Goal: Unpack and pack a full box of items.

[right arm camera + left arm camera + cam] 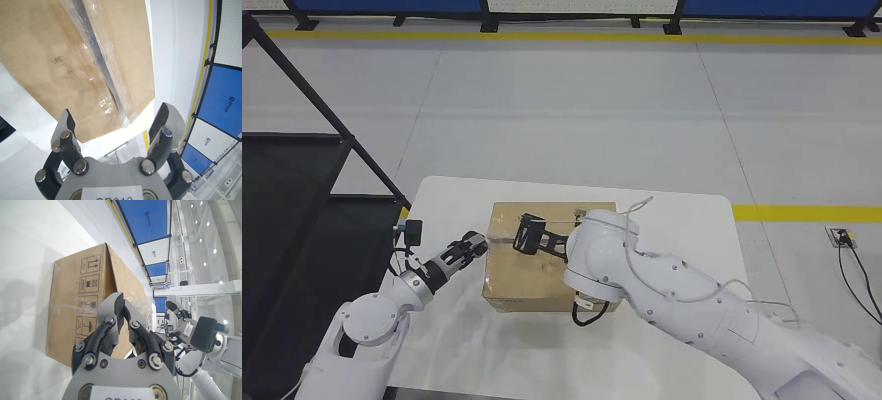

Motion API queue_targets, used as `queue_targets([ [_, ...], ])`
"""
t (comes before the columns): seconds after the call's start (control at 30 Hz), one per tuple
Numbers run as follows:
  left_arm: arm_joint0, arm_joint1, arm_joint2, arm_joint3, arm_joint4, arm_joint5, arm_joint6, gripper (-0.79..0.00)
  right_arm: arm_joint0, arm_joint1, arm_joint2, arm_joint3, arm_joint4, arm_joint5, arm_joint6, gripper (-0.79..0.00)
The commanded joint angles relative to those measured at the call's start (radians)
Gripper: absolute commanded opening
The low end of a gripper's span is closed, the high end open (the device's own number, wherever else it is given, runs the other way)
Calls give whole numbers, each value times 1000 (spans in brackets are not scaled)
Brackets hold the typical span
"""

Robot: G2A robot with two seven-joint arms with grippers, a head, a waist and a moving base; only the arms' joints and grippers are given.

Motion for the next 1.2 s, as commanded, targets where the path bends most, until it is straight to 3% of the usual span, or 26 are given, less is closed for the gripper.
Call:
queue_targets([
  [0.0,0,0,0,0,-2,0,2,-785,-6,-8,49,42,127,40,-38,0],
  [0.17,1,0,-2,1,-5,-1,3,-785,-29,-12,177,183,421,-22,-198,0],
  [0.33,0,1,-2,3,-7,-6,-1,-785,-67,-7,255,277,577,-72,-307,0],
  [0.7,-5,-1,3,14,-14,-11,3,-785,-76,-7,258,275,581,-72,-324,0],
  [0.73,-5,-1,4,15,-16,-12,3,-785,-86,-6,257,266,581,-82,-337,-111],
  [0.77,-5,-1,5,16,-16,-13,3,-785,-94,-6,261,267,594,-83,-345,-449],
  [0.83,-6,-1,6,18,-18,-14,3,-785,-100,-8,268,274,623,-78,-361,-785],
  [1.17,-2,-1,4,19,-22,-19,7,-785,-75,-32,301,428,835,25,-362,-785],
])
